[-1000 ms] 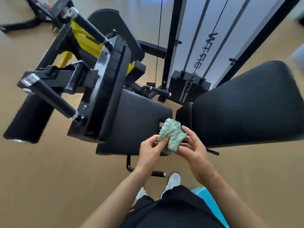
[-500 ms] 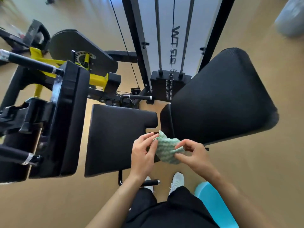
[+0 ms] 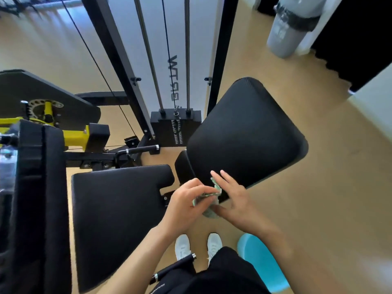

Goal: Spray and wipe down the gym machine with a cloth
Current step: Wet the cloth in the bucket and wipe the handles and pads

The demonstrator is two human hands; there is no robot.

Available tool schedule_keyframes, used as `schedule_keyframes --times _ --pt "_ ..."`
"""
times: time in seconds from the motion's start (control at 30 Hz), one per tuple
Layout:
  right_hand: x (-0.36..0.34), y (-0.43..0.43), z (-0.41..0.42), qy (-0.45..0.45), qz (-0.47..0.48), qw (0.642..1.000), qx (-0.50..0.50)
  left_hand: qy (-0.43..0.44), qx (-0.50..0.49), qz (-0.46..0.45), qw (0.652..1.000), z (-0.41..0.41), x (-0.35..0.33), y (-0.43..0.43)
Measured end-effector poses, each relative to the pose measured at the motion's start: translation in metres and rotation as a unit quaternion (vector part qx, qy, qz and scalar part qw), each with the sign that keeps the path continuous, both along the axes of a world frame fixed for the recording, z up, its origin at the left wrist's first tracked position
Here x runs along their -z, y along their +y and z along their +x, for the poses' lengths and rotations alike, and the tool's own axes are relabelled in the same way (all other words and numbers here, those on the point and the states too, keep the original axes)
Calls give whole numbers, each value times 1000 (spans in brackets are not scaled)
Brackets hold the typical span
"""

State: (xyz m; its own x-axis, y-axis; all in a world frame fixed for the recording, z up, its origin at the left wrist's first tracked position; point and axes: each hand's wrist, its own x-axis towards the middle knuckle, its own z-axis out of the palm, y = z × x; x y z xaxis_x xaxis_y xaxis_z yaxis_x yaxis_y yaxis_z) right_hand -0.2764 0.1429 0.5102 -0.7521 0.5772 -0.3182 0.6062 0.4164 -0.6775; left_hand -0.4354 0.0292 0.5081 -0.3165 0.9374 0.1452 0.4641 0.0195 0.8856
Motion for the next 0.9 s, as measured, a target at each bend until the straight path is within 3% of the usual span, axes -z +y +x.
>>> schedule_keyframes --times 0.17,0.43,0.63,0.8,0.9 --pt "-18 -3 -5 102 42 990 85 5 33 16 999 -16 1 10" --pt "-45 16 11 117 41 968 217 83 77 -42 993 -40 9 39" --pt "-62 50 23 113 104 957 244 0 98 -83 992 -45 -7 82" --pt "-83 87 23 126 219 928 275 10 62 -31 998 -51 -33 152" --pt "-87 114 17 129 309 890 309 51 -42 35 997 -45 -50 193"
